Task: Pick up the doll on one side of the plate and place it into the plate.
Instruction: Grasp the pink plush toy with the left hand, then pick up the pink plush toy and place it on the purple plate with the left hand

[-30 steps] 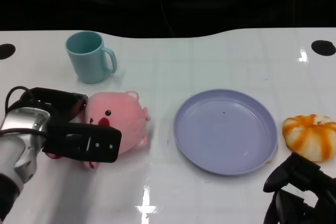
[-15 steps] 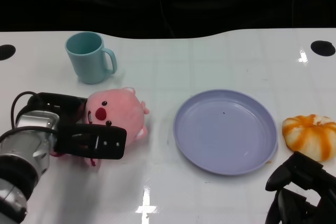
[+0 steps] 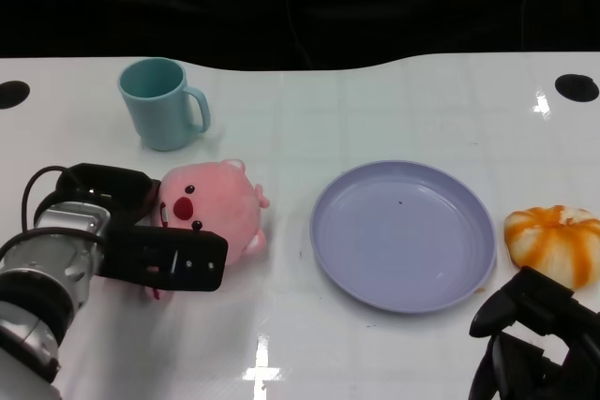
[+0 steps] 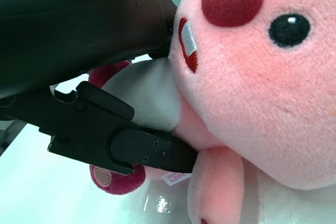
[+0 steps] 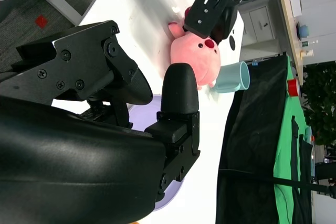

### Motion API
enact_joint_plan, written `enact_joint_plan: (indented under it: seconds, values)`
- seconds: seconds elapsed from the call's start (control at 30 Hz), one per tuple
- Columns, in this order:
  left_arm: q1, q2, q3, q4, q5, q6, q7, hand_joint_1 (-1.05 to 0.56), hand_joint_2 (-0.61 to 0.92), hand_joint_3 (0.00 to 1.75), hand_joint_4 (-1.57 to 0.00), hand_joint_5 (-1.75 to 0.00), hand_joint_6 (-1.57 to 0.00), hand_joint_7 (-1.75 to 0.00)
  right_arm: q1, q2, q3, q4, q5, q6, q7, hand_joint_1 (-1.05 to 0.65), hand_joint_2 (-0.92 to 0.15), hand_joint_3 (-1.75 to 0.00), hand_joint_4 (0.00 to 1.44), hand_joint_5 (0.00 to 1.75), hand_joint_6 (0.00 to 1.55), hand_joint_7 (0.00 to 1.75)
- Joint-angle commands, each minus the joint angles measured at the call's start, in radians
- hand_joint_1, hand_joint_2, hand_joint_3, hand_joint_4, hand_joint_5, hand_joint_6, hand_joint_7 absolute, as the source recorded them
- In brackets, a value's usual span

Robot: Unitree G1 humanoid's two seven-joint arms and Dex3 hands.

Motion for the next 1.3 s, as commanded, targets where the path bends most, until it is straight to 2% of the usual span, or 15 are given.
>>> enact_joint_plan:
  seconds: [0.03, 0.1, 0.13, 0.17, 0.23, 0.27, 0.3, 0.37, 0.5, 0.6, 0.8, 0.9, 1.13, 1.27, 1.3]
  values:
    - [0.070, 0.000, 0.015, 0.018, -0.035, -0.046, 0.055, -0.29, 0.92, 0.45, -0.67, -1.61, -1.07, -0.10, -0.007, -0.005, -0.007, -0.016, 0.006, 0.013, -0.011, -0.06, -0.73, -1.24, 0.63, 1.75, 0.38, 1.75]
    - [0.096, 0.006, 0.051, 0.009, -0.078, -0.081, 0.132, -0.27, 0.92, 0.43, -0.71, -1.66, -1.16, -0.15, -0.008, -0.005, -0.007, -0.020, 0.007, 0.022, -0.015, -0.06, -0.73, -1.24, 0.63, 1.75, 0.38, 1.75]
    - [0.109, 0.007, 0.075, 0.004, -0.104, -0.098, 0.162, -0.27, 0.90, 0.44, -0.72, -1.69, -1.07, -0.48, -0.008, -0.005, -0.008, -0.021, 0.008, 0.024, -0.016, -0.06, -0.73, -1.24, 0.63, 1.75, 0.38, 1.75]
    - [0.119, 0.008, 0.094, 0.001, -0.126, -0.110, 0.183, -0.26, 0.88, 0.49, -0.76, -1.72, -0.87, -1.05, -0.008, -0.005, -0.009, -0.022, 0.009, 0.025, -0.016, -0.06, -0.73, -1.24, 0.63, 1.75, 0.38, 1.75]
    - [0.131, 0.008, 0.116, -0.002, -0.151, -0.117, 0.202, -0.26, 0.85, 0.58, -0.79, -1.74, -0.70, -1.51, -0.008, -0.006, -0.009, -0.023, 0.008, 0.025, -0.016, -0.06, -0.73, -1.24, 0.63, 1.75, 0.38, 1.75]
    - [0.138, 0.009, 0.132, -0.008, -0.168, -0.116, 0.206, -0.26, 0.84, 0.59, -0.79, -1.74, -0.67, -1.57, -0.008, -0.006, -0.009, -0.023, 0.010, 0.026, -0.015, -0.06, -0.73, -1.24, 0.63, 1.75, 0.38, 1.75]
    - [0.144, 0.011, 0.147, -0.018, -0.185, -0.113, 0.206, -0.25, 0.84, 0.60, -0.80, -1.75, -0.65, -1.60, -0.008, -0.007, -0.010, -0.023, 0.011, 0.026, -0.013, -0.05, -0.73, -1.24, 0.63, 1.75, 0.38, 1.75]
    - [0.154, 0.019, 0.169, -0.037, -0.210, -0.115, 0.200, -0.25, 0.86, 0.57, -0.81, -1.75, -0.67, -1.48, -0.008, -0.009, -0.010, -0.020, 0.010, 0.021, -0.010, -0.05, -0.74, -1.23, 0.63, 1.75, 0.38, 1.75]
    - [0.176, 0.035, 0.212, -0.086, -0.262, -0.118, 0.171, -0.25, 0.90, 0.43, -0.81, -1.75, -0.58, -1.70, -0.008, -0.009, -0.008, -0.016, 0.006, 0.015, -0.008, -0.05, -0.73, -1.23, 0.64, 1.75, 0.38, 1.75]
    - [0.207, 0.056, 0.245, -0.155, -0.296, -0.129, 0.146, -0.23, 0.91, 0.44, -0.85, -1.75, -0.65, -1.74, -0.007, -0.012, -0.007, -0.014, 0.004, 0.013, -0.006, -0.05, -0.73, -1.23, 0.64, 1.75, 0.39, 1.75]
    - [0.279, 0.094, 0.273, -0.359, -0.302, -0.113, 0.100, -0.21, 0.82, 0.59, -0.87, -1.75, -0.68, -1.75, -0.003, -0.013, -0.010, 0.001, 0.005, -0.007, 0.010, -0.04, -0.73, -1.25, 0.67, 1.75, 0.41, 1.75]
    - [0.294, 0.099, 0.283, -0.455, -0.301, -0.082, 0.061, -0.21, 0.71, 0.83, -0.89, -1.75, -0.71, -1.75, -0.003, -0.013, -0.011, 0.007, 0.005, -0.011, 0.013, -0.03, -0.73, -1.26, 0.66, 1.75, 0.40, 1.75]
    - [0.281, 0.080, 0.285, -0.634, -0.282, -0.021, -0.009, -0.21, 0.61, 0.99, -0.89, -1.75, -0.71, -1.75, -0.013, -0.011, -0.009, 0.008, 0.004, -0.003, 0.008, 0.00, -0.73, -1.26, 0.64, 1.75, 0.38, 1.75]
    - [0.243, 0.042, 0.275, -0.664, -0.267, 0.013, -0.022, -0.22, 0.59, 1.01, -0.90, -1.75, -0.71, -1.75, -0.017, -0.011, -0.011, 0.015, 0.008, -0.005, 0.012, -0.01, -0.74, -1.26, 0.63, 1.75, 0.38, 1.75]
    - [0.234, 0.034, 0.273, -0.669, -0.261, 0.024, -0.026, -0.23, 0.64, 0.88, -0.90, -1.75, -0.67, -1.75, -0.017, -0.011, -0.013, 0.015, 0.010, -0.005, 0.013, -0.02, -0.73, -1.26, 0.64, 1.75, 0.38, 1.75]
